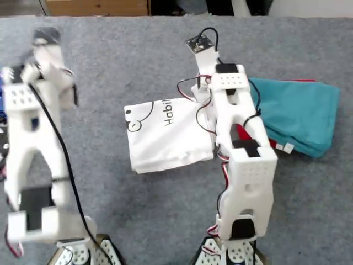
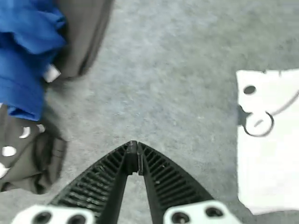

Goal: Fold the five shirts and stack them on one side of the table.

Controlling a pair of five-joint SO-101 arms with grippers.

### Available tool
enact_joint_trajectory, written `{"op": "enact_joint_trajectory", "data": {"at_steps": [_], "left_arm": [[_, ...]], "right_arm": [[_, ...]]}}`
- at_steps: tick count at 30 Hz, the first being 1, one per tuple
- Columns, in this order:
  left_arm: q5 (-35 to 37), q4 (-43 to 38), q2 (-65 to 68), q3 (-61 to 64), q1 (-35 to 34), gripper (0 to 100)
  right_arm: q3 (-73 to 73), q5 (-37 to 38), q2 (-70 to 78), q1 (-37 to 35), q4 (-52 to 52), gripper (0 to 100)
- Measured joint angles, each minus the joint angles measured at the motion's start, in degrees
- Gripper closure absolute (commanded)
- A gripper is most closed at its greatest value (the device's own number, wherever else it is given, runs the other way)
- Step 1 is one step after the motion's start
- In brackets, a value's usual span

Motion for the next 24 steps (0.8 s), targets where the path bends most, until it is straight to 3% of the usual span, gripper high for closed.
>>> {"op": "enact_joint_trajectory", "data": {"at_steps": [7,12,14,19,24], "left_arm": [[0.0,-19.5,-14.8,30.6,7.8,97],[1.4,-29.8,-15.3,34.0,11.0,97],[3.4,-34.3,-15.3,34.7,12.2,97],[5.8,-42.9,-9.6,34.6,15.8,97],[7.2,-45.6,1.6,32.5,16.4,97]], "right_arm": [[-15.1,0.0,0.0,0.2,14.9,98.4],[-32.5,5.2,0.0,0.3,33.8,98.5],[-35.7,6.2,-1.1,0.0,36.9,98.5],[-29.2,6.9,-12.3,-0.5,38.2,98.5],[-5.7,9.0,-28.7,-3.4,37.6,98.5]]}}
